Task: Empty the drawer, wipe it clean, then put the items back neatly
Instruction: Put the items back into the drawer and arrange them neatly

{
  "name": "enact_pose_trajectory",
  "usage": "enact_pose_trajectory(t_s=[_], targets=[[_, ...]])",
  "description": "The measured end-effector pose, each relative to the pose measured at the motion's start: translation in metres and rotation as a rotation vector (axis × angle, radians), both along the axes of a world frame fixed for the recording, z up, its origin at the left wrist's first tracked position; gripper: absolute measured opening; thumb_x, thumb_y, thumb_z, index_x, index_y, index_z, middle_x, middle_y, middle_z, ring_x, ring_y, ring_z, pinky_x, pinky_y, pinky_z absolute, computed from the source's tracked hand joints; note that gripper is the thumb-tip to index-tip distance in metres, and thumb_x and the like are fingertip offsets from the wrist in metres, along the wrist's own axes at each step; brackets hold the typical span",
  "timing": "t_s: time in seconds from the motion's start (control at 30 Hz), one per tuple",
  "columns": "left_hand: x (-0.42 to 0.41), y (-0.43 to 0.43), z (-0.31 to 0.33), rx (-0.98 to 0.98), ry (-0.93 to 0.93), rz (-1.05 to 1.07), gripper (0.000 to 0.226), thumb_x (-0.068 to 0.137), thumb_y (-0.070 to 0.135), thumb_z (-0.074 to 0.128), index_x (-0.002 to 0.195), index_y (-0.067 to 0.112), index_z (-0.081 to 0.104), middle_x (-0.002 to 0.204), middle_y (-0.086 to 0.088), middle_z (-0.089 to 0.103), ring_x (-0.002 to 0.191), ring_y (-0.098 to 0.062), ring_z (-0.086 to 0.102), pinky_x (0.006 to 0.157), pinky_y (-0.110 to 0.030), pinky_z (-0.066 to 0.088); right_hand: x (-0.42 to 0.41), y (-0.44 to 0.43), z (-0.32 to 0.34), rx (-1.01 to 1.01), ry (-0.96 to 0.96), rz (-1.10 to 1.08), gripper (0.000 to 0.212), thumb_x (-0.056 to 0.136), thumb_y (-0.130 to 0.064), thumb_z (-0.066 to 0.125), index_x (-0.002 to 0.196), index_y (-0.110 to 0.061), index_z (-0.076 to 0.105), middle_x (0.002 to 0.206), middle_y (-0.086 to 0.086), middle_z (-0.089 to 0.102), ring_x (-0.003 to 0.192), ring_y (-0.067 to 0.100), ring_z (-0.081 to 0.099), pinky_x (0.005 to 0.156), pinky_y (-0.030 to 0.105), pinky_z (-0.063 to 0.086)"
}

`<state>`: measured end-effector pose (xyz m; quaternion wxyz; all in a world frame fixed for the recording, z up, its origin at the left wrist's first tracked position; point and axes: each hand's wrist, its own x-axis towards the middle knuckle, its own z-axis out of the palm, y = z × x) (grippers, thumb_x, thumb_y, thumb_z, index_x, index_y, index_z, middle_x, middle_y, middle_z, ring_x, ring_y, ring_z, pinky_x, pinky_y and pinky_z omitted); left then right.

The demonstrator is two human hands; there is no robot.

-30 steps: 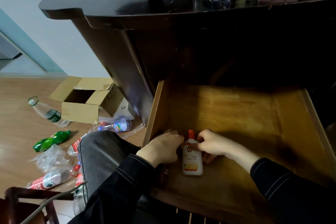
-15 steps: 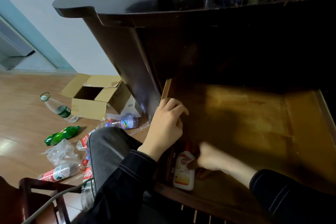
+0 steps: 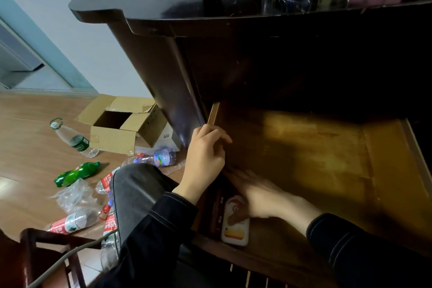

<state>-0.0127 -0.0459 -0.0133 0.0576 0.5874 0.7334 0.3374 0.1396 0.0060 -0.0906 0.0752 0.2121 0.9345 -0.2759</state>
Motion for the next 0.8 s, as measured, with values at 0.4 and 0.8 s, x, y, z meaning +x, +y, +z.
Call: enact_pose_trajectory(t_s=[0.4,0.8], targets=[[0.0,0.001,-0.002,0.001,0.003,0.001,0.029,0.076,-0.011,0.061,0.088,0.013,0.074,0.102,0.003,0.063,0.107,-0.02,0.048,0.088,-0.012,0.034,-0.002,-0.003,-0.006,0.022,0.099,-0.001,0.111,0.073,-0.071,0.073,0.157,-0.025,0.017,0.149,0.001,0.036,0.13,0.025,0.041,0.102,0.036,0.043],[-0.003,0.001,-0.006,0.0,0.006,-0.008,0.027,0.078,-0.007,0.062,0.089,0.015,0.073,0.104,0.005,0.062,0.107,-0.018,0.046,0.087,-0.009,0.032,0.009,0.005,-0.008,0.141,-0.055,0.187,0.123,0.072,-0.069,0.075,0.159,-0.038,-0.006,0.169,0.0,0.002,0.148,0.033,0.024,0.118,0.042,0.033]])
